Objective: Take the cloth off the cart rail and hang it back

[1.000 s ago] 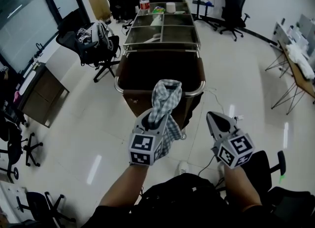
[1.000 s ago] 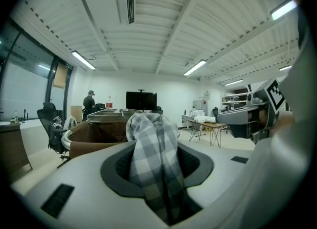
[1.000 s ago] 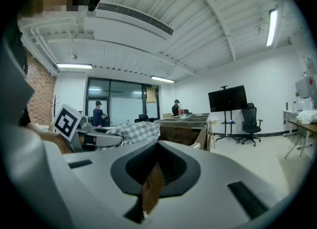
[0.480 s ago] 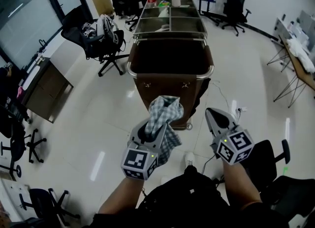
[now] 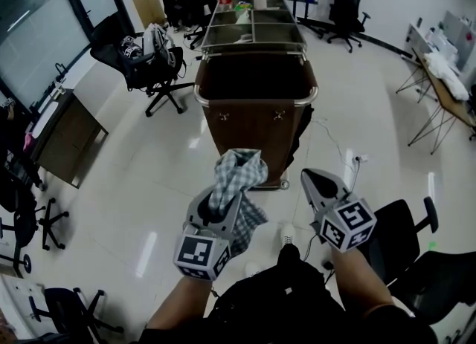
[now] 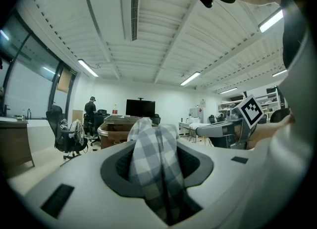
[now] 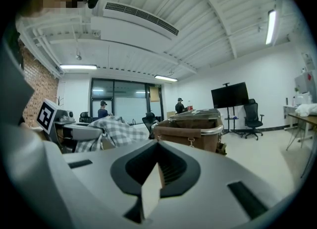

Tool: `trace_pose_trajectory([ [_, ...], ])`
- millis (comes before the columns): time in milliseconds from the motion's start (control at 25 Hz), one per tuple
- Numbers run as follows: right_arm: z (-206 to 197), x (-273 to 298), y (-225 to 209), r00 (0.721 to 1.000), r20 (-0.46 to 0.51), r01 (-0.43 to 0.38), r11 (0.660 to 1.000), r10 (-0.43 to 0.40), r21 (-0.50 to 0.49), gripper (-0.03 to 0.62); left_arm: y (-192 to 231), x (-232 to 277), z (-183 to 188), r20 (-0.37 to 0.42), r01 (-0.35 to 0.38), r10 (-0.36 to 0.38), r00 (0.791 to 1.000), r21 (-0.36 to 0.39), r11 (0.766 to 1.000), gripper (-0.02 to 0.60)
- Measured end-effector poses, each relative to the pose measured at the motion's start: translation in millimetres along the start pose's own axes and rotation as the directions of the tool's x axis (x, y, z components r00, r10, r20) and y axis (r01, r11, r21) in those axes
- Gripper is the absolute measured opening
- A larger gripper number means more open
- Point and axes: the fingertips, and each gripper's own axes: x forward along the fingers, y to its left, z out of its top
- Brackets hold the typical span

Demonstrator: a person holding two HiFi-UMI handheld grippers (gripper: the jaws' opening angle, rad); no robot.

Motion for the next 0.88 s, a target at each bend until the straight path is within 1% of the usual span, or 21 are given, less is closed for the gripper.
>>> trace_pose_trajectory([
  [120, -1.7, -7.6, 6.4, 1.0, -0.001, 0.006, 1.0, -0.006, -0.003, 0.014, -6.3, -10.7, 4.6, 0.016, 0.005, -0.005, 1.0, -0.001, 1.0, 0.153],
  [240, -1.5, -14.0, 14.8, 1.0, 0.003, 0.004, 1.0, -0.004, -0.01, 0.014, -7.1, -18.8, 4.5, 0.035, 0.004, -0.005, 0.999, 0.028, 1.0, 0.153],
  [360, -1.1, -19.8, 22.5, 1.0, 0.007, 0.004, 1.0, -0.003, -0.018, 0.014, -10.4, -25.1, 8.0, 0.05, 0.003, -0.004, 0.999, 0.023, 1.0, 0.153],
  [600, 0.3, -31.9, 25.9, 1.0, 0.018, 0.018, 1.0, -0.018, -0.017, 0.014, -22.4, -32.9, 15.2, 0.058, 0.017, -0.018, 0.998, 0.02, 1.0, 0.153],
  [680, 0.4, -34.3, 26.6, 1.0, 0.021, 0.023, 1.0, -0.023, -0.016, 0.014, -23.4, -34.9, 14.6, 0.062, 0.02, -0.022, 0.998, 0.028, 0.999, 0.153],
  [880, 0.3, -38.4, 29.7, 0.999, 0.021, 0.031, 0.999, -0.031, -0.013, 0.014, -26.5, -38.2, 12.9, 0.054, 0.026, -0.027, 0.998, 0.017, 1.0, 0.153],
])
